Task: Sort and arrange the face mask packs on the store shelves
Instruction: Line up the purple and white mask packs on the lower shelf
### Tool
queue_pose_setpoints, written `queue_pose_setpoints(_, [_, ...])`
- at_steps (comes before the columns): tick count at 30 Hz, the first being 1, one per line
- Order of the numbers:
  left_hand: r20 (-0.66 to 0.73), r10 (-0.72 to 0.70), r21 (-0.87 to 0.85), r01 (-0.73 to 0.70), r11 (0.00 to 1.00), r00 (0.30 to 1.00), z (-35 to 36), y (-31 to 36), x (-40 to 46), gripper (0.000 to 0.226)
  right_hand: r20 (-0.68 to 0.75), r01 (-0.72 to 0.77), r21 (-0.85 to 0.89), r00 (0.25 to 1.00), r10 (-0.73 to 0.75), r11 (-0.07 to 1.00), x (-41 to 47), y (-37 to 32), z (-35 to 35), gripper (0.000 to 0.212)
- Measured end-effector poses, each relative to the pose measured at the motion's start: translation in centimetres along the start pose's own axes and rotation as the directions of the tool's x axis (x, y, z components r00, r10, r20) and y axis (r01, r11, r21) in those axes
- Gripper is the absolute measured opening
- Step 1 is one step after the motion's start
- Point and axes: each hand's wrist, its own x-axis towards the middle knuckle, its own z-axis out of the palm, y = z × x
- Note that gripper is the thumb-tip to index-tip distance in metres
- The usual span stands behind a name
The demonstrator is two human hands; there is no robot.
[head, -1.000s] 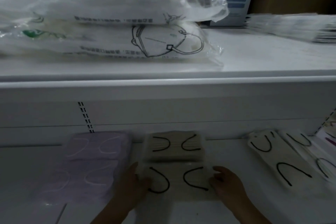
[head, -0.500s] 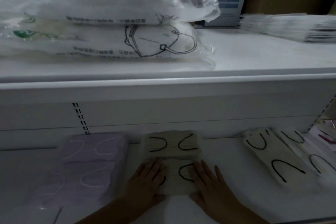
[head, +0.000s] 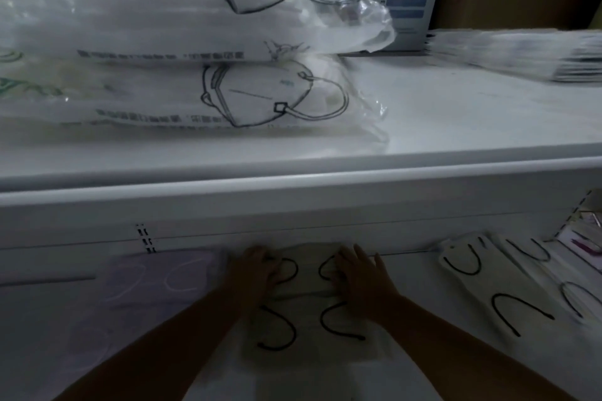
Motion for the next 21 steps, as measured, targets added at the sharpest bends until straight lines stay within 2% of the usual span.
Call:
queue_pose_setpoints(2, [0.095, -0.037, 0.001, 0.038, 0.999, 0.995, 1.1, -0.8, 0.1, 0.042, 0.000, -0.009, 0.016, 1.000, 0.009, 1.000, 0.5, 0.0, 0.6, 0.050])
queue_pose_setpoints(5, [0.067, -0.060, 0.027, 0.058, 0.998, 0.996, 1.6, -1.1, 0.7, 0.047, -0.054, -0.015, -0.024, 0.998, 0.014, 1.000, 1.0, -0.2, 0.4, 0.045])
queue_pose_setpoints(8, [0.064, -0.026, 0.110, 0.019, 0.994, 0.998, -0.2, -0.5, 0.9, 0.042, -0.131, -0.015, -0.089, 0.991, 0.004, 0.996, 0.9, -0.5, -0.7, 0.046])
queue_pose_setpoints(9, [0.044, -0.026, 0.109, 0.021, 0.994, 0.999, -1.0, -0.2, 0.6, 0.041, -0.145, -0.020, -0.102, 0.989, 0.005, 0.995, 0.7, -0.6, -1.3, 0.046])
queue_pose_setpoints(11, [-0.105, 0.053, 0.077, -0.045, 0.996, 0.993, -2.9, 0.4, -0.5, 0.034, -0.189, 0.007, -0.129, 0.981, -0.032, 0.992, -0.7, -0.9, -2.7, 0.046])
queue_pose_setpoints(13, [-0.226, 0.142, 0.045, -0.135, 0.990, 0.964, -4.1, 0.6, -2.5, 0.025, -0.341, 0.052, -0.168, 0.934, -0.108, 0.984, -2.9, -1.2, -3.2, 0.038])
queue_pose_setpoints(14, [-0.237, 0.180, 0.051, -0.173, 0.984, 0.955, -4.2, 0.6, -3.7, 0.022, -0.435, 0.093, -0.192, 0.884, -0.170, 0.977, -4.2, -1.1, -2.7, 0.024])
queue_pose_setpoints(15, [-0.197, 0.198, 0.074, -0.187, 0.980, 0.960, -4.2, 0.8, -4.9, 0.021, -0.468, 0.124, -0.204, 0.859, -0.207, 0.971, -5.5, -1.1, -1.9, 0.020])
queue_pose_setpoints(17, [-0.105, 0.218, 0.114, -0.206, 0.972, 0.970, -3.3, 1.3, -7.1, 0.034, -0.424, 0.163, -0.201, 0.875, -0.236, 0.966, -7.8, -1.2, 0.2, 0.035])
queue_pose_setpoints(19, [-0.033, 0.214, 0.127, -0.208, 0.970, 0.976, -1.8, 2.2, -8.4, 0.039, -0.329, 0.181, -0.204, 0.913, -0.242, 0.962, -9.2, -1.6, 1.5, 0.060])
queue_pose_setpoints(21, [-0.037, 0.194, 0.099, -0.190, 0.977, 0.980, -1.1, 3.1, -9.1, 0.043, -0.249, 0.181, -0.208, 0.941, -0.231, 0.961, -9.7, -2.3, 1.9, 0.079])
